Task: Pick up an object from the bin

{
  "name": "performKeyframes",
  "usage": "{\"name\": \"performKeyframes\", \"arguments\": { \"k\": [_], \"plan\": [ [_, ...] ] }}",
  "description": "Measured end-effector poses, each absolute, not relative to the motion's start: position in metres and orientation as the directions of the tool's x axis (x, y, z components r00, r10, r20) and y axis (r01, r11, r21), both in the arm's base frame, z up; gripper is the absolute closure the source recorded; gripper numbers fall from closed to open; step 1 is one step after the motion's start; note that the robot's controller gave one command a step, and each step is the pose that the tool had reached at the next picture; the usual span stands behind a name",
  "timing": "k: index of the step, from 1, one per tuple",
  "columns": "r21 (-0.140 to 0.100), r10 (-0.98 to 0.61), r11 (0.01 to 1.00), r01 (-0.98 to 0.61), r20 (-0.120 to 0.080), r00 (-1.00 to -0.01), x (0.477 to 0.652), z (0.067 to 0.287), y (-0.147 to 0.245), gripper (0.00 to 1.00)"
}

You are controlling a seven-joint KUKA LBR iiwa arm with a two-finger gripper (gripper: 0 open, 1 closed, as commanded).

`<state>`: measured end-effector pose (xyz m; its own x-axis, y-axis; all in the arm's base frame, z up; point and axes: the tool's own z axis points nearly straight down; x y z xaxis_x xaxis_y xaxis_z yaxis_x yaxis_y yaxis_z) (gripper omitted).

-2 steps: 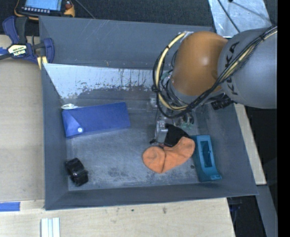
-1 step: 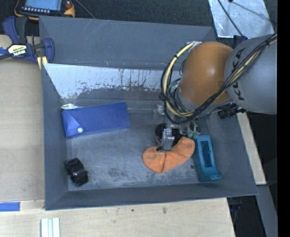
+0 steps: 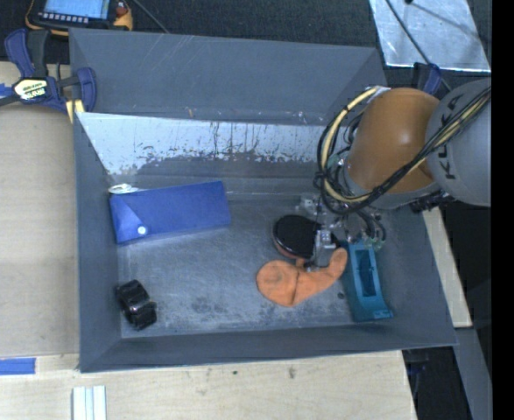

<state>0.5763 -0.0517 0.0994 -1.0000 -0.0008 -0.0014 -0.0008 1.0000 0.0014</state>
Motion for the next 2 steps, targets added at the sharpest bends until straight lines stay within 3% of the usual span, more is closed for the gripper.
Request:
{"name": "performKeyframes", "arguments": {
  "k": [1,2],
  "plan": [
    [0.001,-0.001,1.000,-0.001,-0.001,-1.000,0.576,0.099,-0.052,1.00],
    [0.000,-0.009,1.000,-0.009,-0.002,-1.000,0.587,0.209,-0.046,1.00]
  ]
}}
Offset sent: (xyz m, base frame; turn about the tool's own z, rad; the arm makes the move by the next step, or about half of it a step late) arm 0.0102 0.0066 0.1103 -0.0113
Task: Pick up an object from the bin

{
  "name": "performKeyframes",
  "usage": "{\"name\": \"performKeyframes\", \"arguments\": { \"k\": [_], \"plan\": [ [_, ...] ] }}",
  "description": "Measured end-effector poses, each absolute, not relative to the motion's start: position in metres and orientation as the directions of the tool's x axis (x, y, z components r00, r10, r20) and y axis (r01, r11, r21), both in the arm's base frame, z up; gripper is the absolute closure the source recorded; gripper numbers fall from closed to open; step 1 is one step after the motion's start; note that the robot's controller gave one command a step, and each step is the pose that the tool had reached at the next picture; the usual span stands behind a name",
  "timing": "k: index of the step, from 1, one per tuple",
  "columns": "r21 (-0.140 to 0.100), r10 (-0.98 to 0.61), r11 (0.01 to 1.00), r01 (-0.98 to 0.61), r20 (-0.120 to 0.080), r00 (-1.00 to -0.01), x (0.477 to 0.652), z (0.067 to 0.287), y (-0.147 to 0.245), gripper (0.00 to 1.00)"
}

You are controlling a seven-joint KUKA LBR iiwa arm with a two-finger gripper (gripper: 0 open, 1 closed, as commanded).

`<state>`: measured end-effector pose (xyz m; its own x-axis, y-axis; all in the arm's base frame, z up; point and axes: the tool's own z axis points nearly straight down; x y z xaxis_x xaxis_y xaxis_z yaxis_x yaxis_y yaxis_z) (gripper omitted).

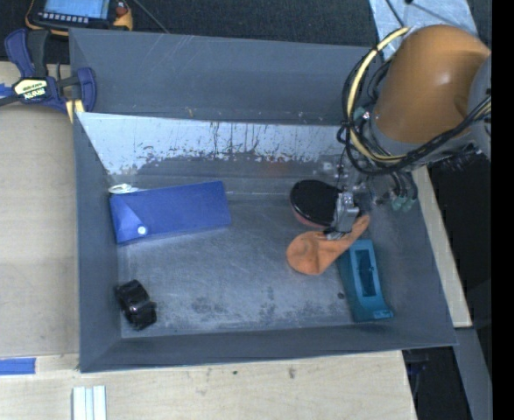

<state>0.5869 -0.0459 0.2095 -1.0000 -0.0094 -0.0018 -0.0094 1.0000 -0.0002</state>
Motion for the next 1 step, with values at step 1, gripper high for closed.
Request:
{"name": "performKeyframes", "arguments": {
  "k": [1],
  "plan": [
    [0.000,-0.010,1.000,-0.010,-0.002,-1.000,0.5869,0.2094,-0.0459,0.00]
  ]
}}
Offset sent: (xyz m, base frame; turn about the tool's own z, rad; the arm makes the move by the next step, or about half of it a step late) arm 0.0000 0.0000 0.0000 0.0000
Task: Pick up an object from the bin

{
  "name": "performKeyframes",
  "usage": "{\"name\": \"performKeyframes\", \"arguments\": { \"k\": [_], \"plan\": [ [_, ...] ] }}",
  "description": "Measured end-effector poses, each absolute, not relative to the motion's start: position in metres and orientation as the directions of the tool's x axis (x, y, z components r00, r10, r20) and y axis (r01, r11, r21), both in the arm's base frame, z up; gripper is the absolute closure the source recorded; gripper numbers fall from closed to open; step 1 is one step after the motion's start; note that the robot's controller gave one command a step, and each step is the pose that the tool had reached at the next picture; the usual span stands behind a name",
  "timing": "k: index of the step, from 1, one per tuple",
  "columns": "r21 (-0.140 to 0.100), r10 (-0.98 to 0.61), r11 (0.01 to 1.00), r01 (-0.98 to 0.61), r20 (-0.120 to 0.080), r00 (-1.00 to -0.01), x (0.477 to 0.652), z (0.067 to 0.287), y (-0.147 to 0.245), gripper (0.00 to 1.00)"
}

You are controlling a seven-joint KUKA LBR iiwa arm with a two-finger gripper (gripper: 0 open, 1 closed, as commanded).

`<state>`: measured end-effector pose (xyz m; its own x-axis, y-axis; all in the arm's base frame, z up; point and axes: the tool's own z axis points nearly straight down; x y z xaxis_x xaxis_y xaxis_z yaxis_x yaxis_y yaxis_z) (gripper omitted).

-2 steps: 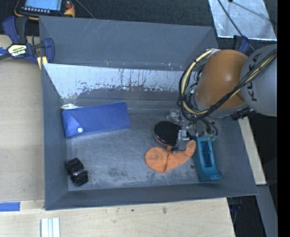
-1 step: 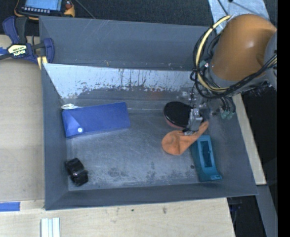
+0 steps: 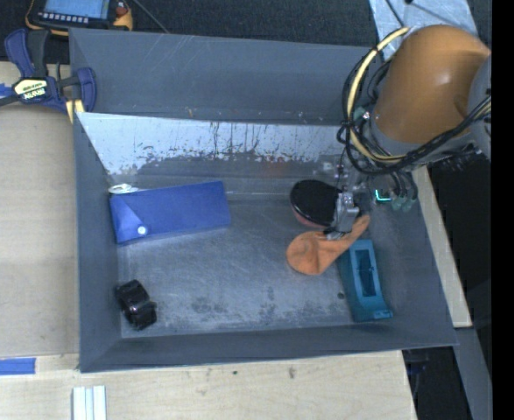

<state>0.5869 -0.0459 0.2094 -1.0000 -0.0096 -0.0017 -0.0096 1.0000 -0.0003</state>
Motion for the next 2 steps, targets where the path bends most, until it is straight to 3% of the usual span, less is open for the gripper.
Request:
{"name": "performKeyframes", "arguments": {
  "k": [1,2],
  "plan": [
    [0.000,-0.009,1.000,-0.009,-0.002,-1.000,0.587,0.209,-0.046,0.00],
    [-0.001,-0.011,1.000,-0.011,-0.011,-1.000,0.605,0.166,-0.057,0.00]
  ]
}}
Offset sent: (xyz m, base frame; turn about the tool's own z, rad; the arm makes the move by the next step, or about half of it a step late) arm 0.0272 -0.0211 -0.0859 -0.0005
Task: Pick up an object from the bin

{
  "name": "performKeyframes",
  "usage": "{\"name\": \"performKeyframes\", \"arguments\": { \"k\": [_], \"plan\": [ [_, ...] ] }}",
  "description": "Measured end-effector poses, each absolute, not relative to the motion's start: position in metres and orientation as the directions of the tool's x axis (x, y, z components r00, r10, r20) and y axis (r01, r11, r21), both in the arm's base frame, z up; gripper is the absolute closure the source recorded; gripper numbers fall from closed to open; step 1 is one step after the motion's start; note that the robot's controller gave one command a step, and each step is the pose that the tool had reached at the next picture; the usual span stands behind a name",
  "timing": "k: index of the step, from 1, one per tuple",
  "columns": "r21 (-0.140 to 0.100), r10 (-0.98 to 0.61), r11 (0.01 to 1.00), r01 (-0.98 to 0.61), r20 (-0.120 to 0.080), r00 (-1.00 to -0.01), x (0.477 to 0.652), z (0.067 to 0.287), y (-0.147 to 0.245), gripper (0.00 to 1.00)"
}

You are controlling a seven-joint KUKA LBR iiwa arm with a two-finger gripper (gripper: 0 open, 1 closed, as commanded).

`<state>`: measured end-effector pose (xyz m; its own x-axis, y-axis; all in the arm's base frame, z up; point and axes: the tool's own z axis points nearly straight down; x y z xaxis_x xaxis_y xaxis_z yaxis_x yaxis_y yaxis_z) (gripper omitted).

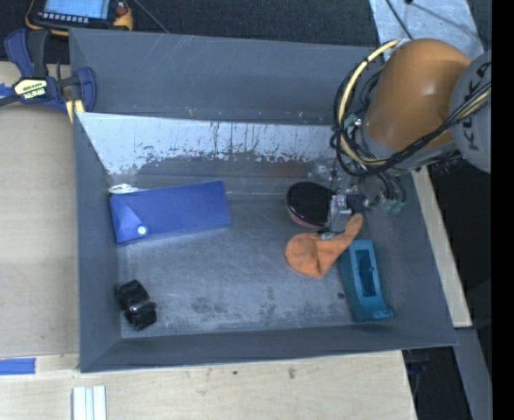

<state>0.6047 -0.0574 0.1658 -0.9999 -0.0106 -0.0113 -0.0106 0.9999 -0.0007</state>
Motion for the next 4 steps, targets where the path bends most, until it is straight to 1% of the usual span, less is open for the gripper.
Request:
{"name": "performKeyframes", "arguments": {
  "k": [1,2,3,4],
  "plan": [
    [0.000,0.061,0.998,0.061,-0.006,-0.998,0.618,0.097,-0.077,0.00],
    [0.002,0.073,0.997,0.073,-0.007,-0.997,0.624,0.073,-0.081,0.00],
    [-0.001,0.074,0.997,0.074,-0.016,-0.997,0.622,0.094,-0.081,0.00],
    [0.008,0.117,0.993,0.117,-0.015,-0.993,0.612,0.106,-0.111,0.00]
  ]
}}
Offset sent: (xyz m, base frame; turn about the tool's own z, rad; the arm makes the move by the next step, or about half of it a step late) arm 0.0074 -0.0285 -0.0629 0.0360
